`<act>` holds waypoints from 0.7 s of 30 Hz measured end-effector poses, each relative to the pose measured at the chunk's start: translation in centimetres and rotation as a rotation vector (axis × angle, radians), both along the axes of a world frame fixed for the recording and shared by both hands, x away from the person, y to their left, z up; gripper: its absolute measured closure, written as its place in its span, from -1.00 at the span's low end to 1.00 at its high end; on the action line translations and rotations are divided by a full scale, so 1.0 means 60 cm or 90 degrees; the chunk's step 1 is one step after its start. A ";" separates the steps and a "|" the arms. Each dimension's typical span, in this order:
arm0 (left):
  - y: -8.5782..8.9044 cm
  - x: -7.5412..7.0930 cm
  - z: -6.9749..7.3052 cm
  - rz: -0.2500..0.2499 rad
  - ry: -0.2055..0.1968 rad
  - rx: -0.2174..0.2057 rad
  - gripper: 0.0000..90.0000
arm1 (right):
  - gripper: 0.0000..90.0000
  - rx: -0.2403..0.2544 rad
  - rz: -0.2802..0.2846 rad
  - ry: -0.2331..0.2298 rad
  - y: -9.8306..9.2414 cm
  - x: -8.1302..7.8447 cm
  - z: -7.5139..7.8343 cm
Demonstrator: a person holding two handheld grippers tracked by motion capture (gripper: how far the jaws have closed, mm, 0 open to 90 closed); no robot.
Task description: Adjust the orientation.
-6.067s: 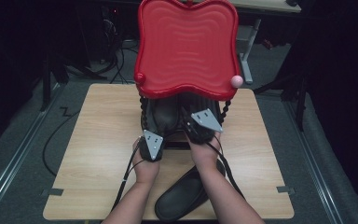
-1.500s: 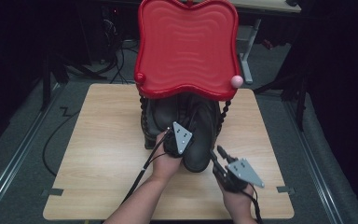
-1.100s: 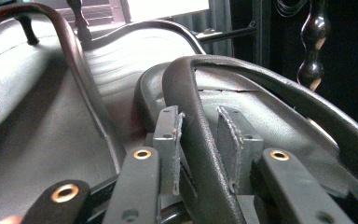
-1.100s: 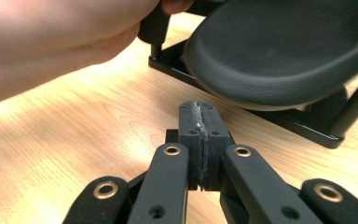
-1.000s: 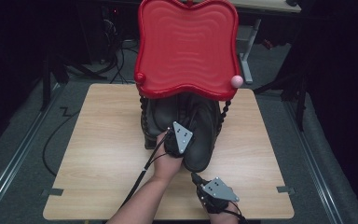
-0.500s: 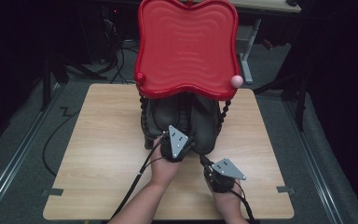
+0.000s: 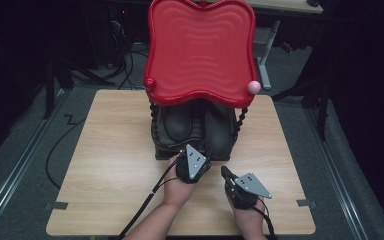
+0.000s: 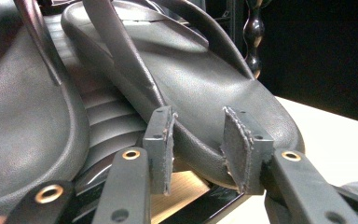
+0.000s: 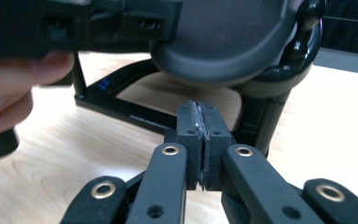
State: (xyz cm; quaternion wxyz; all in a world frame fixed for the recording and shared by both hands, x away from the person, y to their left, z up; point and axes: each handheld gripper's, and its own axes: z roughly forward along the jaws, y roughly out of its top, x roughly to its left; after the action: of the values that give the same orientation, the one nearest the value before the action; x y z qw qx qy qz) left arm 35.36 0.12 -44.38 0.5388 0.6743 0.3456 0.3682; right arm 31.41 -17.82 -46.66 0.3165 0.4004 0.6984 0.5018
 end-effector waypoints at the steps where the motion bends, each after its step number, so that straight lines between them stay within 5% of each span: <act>1: 0.002 -0.003 0.002 -0.002 -0.004 -0.002 0.36 | 0.97 0.003 -0.005 0.001 0.002 0.005 0.000; 6: 0.037 -0.033 0.009 -0.012 -0.009 -0.032 0.32 | 0.97 0.020 -0.019 0.008 0.004 0.032 0.001; 12: 0.083 -0.070 -0.018 -0.001 -0.008 -0.028 0.31 | 0.97 0.018 -0.032 -0.002 0.012 0.054 0.005; 16: 0.097 -0.069 -0.031 0.010 0.003 0.000 0.30 | 0.97 0.026 -0.041 -0.008 0.017 0.067 0.010; 21: 0.109 -0.067 -0.037 0.011 0.009 -0.008 0.30 | 0.96 0.028 -0.040 -0.007 0.024 0.067 0.012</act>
State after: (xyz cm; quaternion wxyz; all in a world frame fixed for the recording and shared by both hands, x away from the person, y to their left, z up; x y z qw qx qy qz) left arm 31.35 6.67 -46.60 0.5373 0.6706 0.3577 0.3656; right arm 35.41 -16.41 -45.96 0.3268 0.4265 0.6724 0.5091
